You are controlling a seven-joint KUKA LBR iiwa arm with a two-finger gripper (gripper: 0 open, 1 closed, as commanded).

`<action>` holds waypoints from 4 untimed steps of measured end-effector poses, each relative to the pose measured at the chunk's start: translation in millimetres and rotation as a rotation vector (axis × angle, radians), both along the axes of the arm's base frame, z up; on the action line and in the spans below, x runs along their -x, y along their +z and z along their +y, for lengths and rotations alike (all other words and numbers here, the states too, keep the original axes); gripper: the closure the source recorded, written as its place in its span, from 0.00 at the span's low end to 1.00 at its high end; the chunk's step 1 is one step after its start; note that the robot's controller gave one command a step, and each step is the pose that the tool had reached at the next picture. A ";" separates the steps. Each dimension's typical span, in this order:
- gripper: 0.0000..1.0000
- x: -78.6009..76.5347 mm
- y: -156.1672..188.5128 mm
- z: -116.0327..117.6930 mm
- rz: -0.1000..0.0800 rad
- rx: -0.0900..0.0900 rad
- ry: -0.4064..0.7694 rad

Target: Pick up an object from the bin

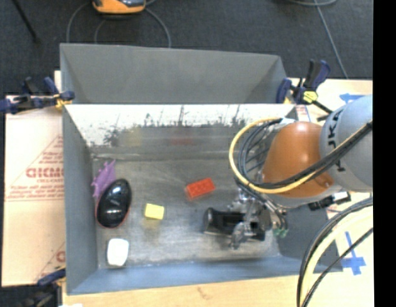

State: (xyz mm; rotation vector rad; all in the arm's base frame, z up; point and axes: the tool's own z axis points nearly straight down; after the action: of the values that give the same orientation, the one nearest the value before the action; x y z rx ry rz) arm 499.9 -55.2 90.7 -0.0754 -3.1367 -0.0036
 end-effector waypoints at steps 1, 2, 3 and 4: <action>1.00 -0.7 10.2 -0.2 -0.002 0.001 0.000; 1.00 -0.7 19.5 -0.3 -0.003 0.001 0.000; 1.00 -1.1 24.1 -0.4 -0.005 0.001 0.000; 1.00 -0.8 25.9 -0.4 -0.005 0.001 0.000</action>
Offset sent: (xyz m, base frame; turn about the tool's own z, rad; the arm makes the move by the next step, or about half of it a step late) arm -0.0001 0.0001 0.0008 0.0000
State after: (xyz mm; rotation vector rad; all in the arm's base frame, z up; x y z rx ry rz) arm 500.7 -55.6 116.6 -0.0762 -3.1416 -0.0018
